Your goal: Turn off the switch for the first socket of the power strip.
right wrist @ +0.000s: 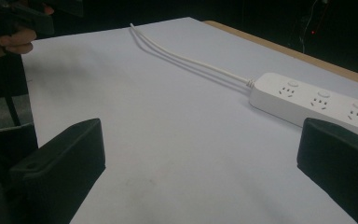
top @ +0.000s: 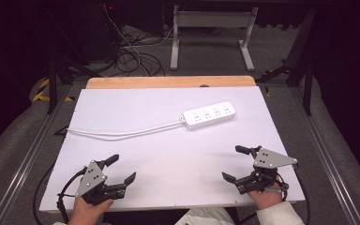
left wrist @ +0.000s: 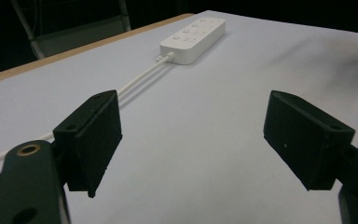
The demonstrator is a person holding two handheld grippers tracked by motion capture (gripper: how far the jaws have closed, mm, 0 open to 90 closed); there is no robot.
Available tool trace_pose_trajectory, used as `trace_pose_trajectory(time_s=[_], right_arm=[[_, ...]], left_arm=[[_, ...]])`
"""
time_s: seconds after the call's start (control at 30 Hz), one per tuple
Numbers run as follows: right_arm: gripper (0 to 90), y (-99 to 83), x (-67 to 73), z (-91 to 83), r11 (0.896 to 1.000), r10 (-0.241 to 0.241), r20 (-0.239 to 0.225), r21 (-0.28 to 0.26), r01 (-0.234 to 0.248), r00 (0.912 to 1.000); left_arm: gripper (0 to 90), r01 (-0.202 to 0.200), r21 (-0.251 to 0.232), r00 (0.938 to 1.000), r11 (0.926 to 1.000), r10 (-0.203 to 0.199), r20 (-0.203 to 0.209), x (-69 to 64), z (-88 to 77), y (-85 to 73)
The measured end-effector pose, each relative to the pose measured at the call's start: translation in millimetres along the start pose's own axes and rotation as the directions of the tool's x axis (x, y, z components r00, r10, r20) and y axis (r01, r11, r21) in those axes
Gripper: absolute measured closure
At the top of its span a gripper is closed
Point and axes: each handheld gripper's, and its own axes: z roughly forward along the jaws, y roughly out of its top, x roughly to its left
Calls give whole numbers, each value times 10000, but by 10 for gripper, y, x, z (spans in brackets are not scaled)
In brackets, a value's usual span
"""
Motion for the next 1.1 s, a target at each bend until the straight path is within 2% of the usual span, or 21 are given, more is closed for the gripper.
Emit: trace_pose_trajectory(time_s=[0.33, 0.5, 0.57, 0.7, 0.83, 1.0, 1.1], right_arm=[[19, 9, 13, 7, 9999, -121, 36, 20, 121, 9999], [18, 17, 27, 20, 9997, -218, 107, 68, 217, 9997], [19, 21, 33, 23, 9998, -179, 130, 107, 178, 9998], [27, 29, 27, 24, 9999, -86, 66, 104, 85, 9999], [54, 52, 31, 13, 9999, -46, 150, 95, 45, 9999], [137, 122, 48, 41, 9986, -222, 325, 496, 206, 9992], [164, 187, 30, 57, 9980, -186, 254, 604, 170, 9995]], left_arm=[[203, -503, 42, 9980, 9987, 504, -377, -18, -20, 5], [203, -485, 55, 9980, 9988, 487, -403, -27, -35, 11], [204, -601, 49, 9972, 9982, 602, -439, -21, -40, 18], [206, -480, 92, 9982, 9988, 483, -361, -18, -46, 24], [208, -479, 110, 9980, 9988, 483, -401, -7, -55, 27], [209, -529, 115, 9975, 9985, 534, -453, -6, -53, 25], [209, -526, 113, 9976, 9985, 531, -450, -5, -54, 25]])
